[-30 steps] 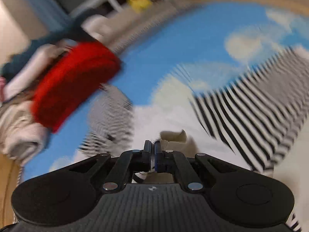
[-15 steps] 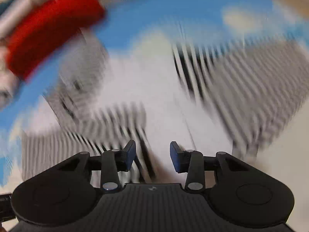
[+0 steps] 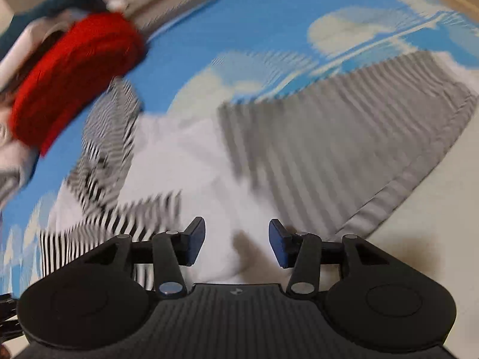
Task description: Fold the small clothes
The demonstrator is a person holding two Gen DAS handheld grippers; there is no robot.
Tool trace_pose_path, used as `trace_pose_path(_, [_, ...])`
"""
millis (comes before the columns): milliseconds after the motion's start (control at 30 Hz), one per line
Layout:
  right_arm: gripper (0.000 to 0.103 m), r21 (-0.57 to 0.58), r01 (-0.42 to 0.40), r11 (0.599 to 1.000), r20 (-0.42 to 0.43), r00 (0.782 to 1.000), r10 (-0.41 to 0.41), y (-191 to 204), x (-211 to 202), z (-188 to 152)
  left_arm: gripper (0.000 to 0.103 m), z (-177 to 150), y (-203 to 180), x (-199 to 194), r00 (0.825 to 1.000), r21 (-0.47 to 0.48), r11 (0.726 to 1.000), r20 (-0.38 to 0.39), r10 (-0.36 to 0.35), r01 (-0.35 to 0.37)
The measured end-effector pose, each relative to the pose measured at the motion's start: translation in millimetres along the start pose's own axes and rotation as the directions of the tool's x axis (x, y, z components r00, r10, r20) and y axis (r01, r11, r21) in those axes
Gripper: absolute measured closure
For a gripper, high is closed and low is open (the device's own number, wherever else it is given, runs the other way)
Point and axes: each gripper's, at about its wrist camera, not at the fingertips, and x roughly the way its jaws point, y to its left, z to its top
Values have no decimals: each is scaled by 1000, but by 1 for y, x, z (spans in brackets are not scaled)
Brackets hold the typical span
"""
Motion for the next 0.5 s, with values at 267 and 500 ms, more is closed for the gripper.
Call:
trace_pose_path(267, [103, 218, 177, 960, 251, 940, -231, -139, -37, 51, 51, -18, -43, 5, 1000, 103, 995, -8, -18, 19])
trace_pose_path(500, [58, 474, 105, 874, 228, 944, -237, -236, -18, 73, 51, -17, -47, 7, 1000, 152, 988, 12, 7, -9])
